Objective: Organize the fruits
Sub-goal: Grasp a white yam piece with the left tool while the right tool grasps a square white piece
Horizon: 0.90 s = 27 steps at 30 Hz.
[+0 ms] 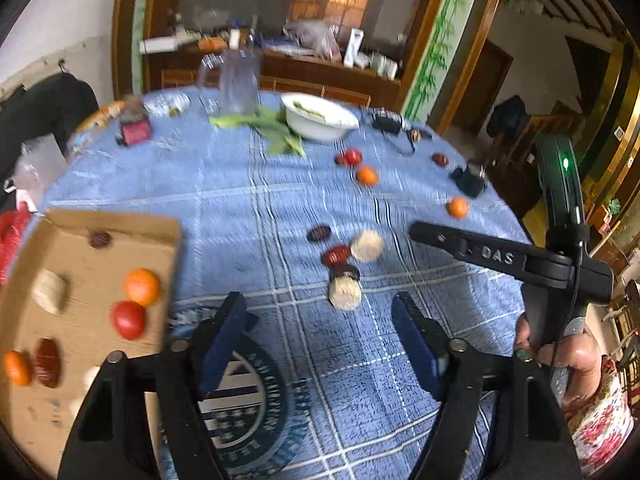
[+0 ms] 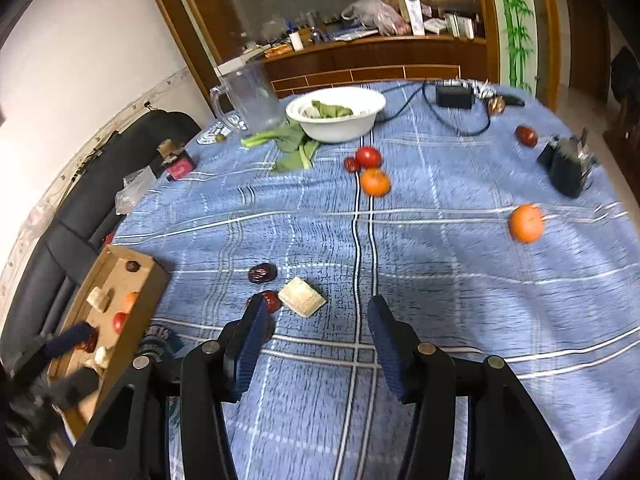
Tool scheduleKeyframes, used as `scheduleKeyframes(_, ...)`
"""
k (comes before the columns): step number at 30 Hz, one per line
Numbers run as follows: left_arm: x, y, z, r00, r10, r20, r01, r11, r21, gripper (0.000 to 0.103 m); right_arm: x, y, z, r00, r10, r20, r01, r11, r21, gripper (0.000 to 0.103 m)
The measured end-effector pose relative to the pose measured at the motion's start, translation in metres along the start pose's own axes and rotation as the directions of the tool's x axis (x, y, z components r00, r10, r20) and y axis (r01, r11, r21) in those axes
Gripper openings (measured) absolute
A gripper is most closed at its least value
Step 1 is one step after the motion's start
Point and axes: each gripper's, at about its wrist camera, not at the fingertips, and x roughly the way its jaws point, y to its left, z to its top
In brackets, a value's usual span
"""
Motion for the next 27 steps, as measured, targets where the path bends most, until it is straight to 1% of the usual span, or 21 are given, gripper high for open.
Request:
scheduleKeyframes(5,0.042,-0.011,-0.004,0.998,-0.013,-0.054,0.014,1.0,0.012,0.072,0.023,0.0,-0.001,1.0,0.015,0.002,-0.015,1.0,-0.02,0.056)
scheduleKeyframes(8,0.062,-0.018,-0.004,0.998,-0.007,-0.069,0.009,0.999,0.03,0.072,0.037,0.003,-0.002,1.0,0.021,-0.008,-0.021,0.998,-0.059,0.056)
scheduleKeyframes(10,0.07,-0.021,-0.004,0.998,-0.004,-0.07,0.007,0.999,0.041,0.069,0.042,0.002,-0.003,1.0,0.019,-0.014,-0.02,0.997,-0.075,0.056)
scheduleKeyframes(12,0.079,-0.022,-0.004,0.997,-0.006,-0.079,0.01,0.999,0.05,0.061,0.045,0.002,-0.004,1.0,0.019,-0.016,-0.02,0.996,-0.082,0.056)
scheduleKeyframes(13,0.082,-0.022,-0.004,0.996,-0.01,-0.084,0.015,0.999,0.051,0.059,0.048,0.001,-0.003,1.0,0.023,-0.021,-0.025,0.996,-0.08,0.056)
scheduleKeyframes(15,0.087,-0.022,-0.002,0.996,-0.014,-0.093,0.019,0.999,0.051,0.051,0.052,-0.001,-0.003,0.999,0.035,-0.032,-0.037,0.997,-0.07,0.056)
scheduleKeyframes(19,0.093,-0.017,0.0,0.995,-0.035,-0.093,0.038,0.999,0.034,0.05,0.056,0.001,-0.001,0.998,0.044,-0.035,-0.047,0.996,-0.07,0.056)
scheduleKeyframes(23,0.095,-0.016,0.0,0.996,-0.047,-0.077,0.05,0.998,0.042,0.05,0.061,0.003,-0.003,0.998,0.046,-0.045,-0.049,0.996,-0.074,0.056)
scheduleKeyframes(25,0.095,-0.017,0.0,0.996,-0.048,-0.071,0.052,0.998,0.045,0.05,0.063,0.004,-0.005,0.997,0.054,-0.053,-0.058,0.995,-0.077,0.048)
scheduleKeyframes(26,0.095,-0.017,0.0,0.996,-0.05,-0.07,0.053,0.997,0.047,0.05,0.064,0.005,-0.005,0.996,0.065,-0.061,-0.069,0.995,-0.076,0.04)
scheduleKeyframes(27,0.095,-0.016,0.0,0.996,-0.055,-0.068,0.058,0.997,0.047,0.05,0.064,0.006,-0.006,0.996,0.063,-0.06,-0.068,0.995,-0.076,0.038)
